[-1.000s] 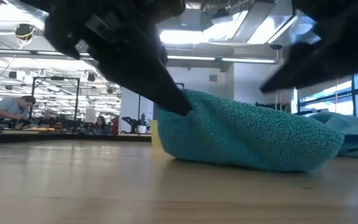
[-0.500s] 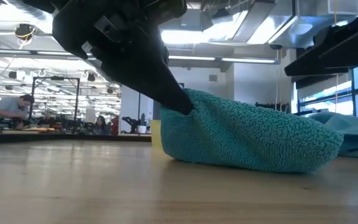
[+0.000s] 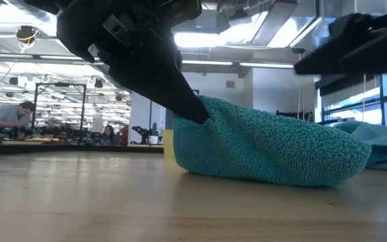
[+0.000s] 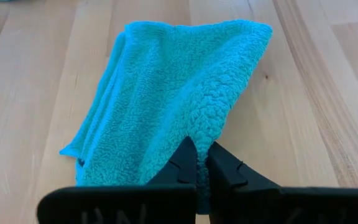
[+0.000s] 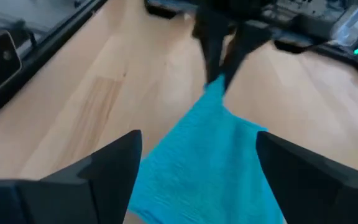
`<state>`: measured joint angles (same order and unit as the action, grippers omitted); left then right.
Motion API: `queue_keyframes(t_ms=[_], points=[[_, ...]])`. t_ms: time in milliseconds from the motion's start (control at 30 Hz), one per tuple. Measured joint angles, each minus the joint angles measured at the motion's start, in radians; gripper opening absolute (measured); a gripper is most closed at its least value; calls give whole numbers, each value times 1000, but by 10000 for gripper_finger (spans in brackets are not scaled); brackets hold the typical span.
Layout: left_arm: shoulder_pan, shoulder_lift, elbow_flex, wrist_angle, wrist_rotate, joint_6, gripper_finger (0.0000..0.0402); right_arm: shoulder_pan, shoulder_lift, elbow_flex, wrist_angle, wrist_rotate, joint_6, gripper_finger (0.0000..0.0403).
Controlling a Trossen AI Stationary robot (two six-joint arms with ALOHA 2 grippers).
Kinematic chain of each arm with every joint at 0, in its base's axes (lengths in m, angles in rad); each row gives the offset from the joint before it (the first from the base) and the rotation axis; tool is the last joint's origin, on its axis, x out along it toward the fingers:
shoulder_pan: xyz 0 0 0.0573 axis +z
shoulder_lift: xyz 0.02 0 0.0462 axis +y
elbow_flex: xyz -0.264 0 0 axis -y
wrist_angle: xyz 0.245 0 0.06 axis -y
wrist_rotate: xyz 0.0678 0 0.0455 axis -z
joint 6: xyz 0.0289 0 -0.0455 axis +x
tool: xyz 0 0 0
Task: Fold microfiber towels
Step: Put the left blue microfiber cloth into the yellow bin
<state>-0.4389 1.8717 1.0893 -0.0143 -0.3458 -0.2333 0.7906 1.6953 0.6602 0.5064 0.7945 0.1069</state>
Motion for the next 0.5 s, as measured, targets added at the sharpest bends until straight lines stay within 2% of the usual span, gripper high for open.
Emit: queue_keyframes(t_ms=[233, 367, 500], points=[[2, 0, 0, 0, 0, -2, 0, -43, 144, 94, -6, -92, -3, 317], [2, 0, 0, -2, -4, -20, 0, -30, 159, 136, -16, -53, 49, 317], [2, 0, 0, -2, -8, -22, 0, -3, 160, 194, -106, -7, 99, 311]])
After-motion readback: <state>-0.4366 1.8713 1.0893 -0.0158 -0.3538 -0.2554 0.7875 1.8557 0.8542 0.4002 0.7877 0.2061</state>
